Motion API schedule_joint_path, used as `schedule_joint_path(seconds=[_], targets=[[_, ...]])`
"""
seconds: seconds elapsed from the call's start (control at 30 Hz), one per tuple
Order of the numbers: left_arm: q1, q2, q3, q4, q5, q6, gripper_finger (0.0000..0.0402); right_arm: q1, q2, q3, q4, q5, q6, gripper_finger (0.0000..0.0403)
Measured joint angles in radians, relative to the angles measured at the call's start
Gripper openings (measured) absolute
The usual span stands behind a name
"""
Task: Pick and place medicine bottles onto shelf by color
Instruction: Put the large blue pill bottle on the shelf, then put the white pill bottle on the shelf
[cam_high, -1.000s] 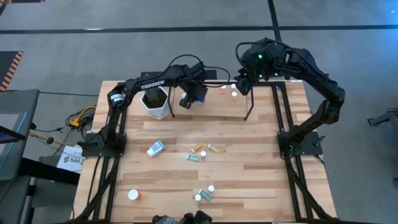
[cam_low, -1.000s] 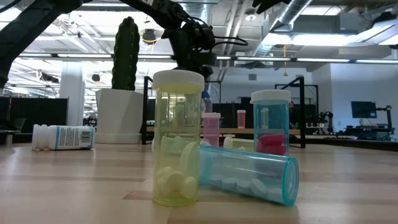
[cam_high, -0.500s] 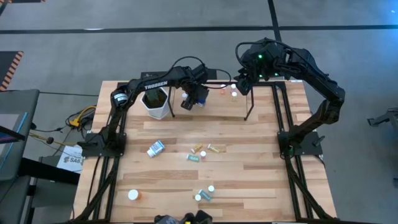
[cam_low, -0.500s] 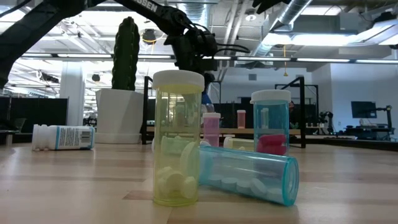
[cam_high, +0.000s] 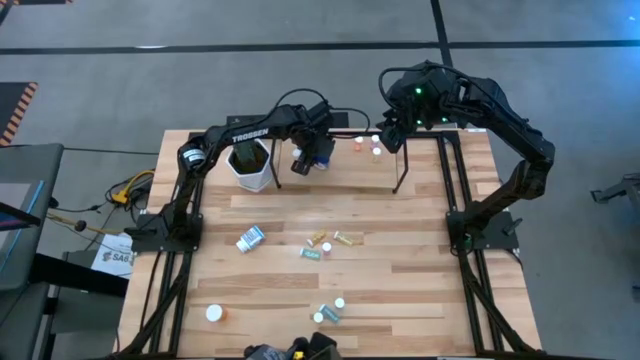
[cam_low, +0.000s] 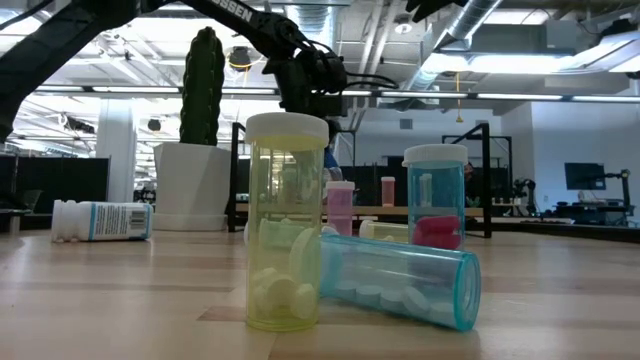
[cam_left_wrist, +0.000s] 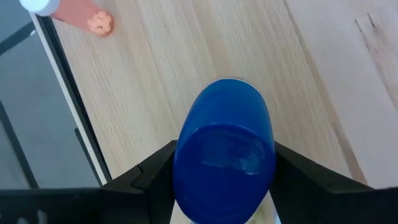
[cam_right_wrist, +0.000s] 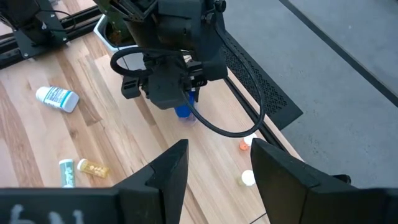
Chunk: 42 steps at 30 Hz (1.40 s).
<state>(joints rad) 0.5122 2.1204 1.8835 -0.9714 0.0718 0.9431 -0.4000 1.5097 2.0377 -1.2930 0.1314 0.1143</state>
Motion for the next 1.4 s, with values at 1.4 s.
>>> schedule_joint_path(seconds=[1.4], targets=[[-0.004,-0.086,0.034,-0.008,0.0,-0.151,0.0254,0.0,0.0,0.0,0.0,0.0,0.0,0.0195]])
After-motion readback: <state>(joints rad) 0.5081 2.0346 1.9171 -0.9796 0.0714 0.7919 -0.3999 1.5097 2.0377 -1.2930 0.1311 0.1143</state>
